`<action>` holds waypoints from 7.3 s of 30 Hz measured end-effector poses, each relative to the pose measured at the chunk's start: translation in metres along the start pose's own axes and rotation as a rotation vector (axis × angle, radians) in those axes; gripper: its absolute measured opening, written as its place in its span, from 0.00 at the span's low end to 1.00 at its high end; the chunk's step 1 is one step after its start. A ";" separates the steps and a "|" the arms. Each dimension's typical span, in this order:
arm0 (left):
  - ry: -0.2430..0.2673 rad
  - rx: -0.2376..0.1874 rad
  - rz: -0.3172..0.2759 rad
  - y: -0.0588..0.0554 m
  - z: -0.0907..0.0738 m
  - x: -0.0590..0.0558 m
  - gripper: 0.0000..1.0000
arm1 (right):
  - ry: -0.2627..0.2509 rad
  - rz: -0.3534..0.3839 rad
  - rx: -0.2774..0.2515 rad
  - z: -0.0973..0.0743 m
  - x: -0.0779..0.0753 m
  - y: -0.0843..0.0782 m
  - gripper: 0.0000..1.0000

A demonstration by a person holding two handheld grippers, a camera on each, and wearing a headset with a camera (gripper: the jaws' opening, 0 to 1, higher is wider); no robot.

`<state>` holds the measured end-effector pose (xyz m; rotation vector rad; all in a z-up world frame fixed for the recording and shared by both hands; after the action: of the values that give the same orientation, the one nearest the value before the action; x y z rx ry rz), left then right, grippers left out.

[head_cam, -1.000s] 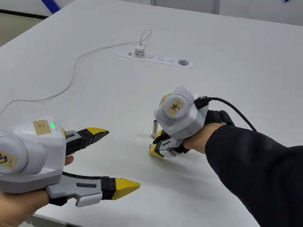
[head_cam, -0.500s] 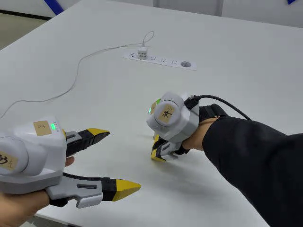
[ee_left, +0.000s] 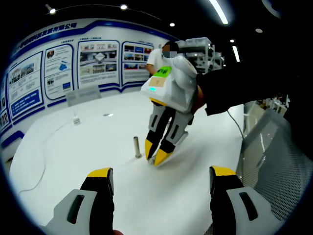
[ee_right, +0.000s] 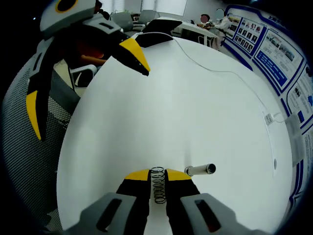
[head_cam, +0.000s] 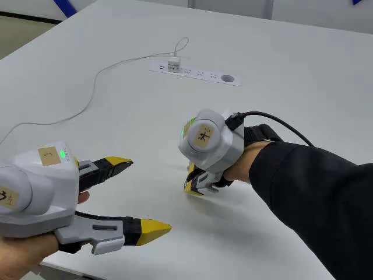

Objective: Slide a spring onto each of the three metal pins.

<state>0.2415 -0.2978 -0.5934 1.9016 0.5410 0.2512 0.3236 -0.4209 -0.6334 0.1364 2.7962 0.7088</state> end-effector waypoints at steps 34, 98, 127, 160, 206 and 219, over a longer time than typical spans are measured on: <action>-0.029 -0.006 0.039 0.013 0.008 -0.005 0.82 | -0.130 0.251 -0.251 -0.065 -0.005 0.005 0.12; -0.020 0.004 0.013 0.005 0.006 -0.001 0.82 | -0.207 0.379 -0.257 -0.031 -0.044 0.003 0.12; -0.027 0.007 0.015 0.006 0.007 -0.002 0.83 | -0.198 0.396 -0.202 -0.020 -0.035 -0.005 0.13; -0.030 -0.013 0.032 0.014 0.011 0.000 0.83 | -0.344 0.413 -0.347 -0.108 -0.024 -0.028 0.23; -0.045 -0.010 0.043 0.022 0.017 -0.003 0.84 | -0.512 0.572 -0.384 -0.187 0.028 -0.170 0.44; -0.043 0.002 0.030 0.015 0.017 -0.003 0.84 | -0.500 0.581 -0.393 -0.187 0.049 -0.193 0.55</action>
<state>0.2501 -0.3177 -0.5865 1.9143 0.4842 0.2292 0.2213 -0.6685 -0.5779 0.9290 2.0897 1.1440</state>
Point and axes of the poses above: the centre of the closed fingertips' face, and the gripper's own axes: z roughly forward along the fingers, x roughly to its left, y roughly out of its top, the point moved 7 cm from there along -z, roughly backward along the fingers, and after that the axes turned 6 degrees about -y, right-handed, at the moved point
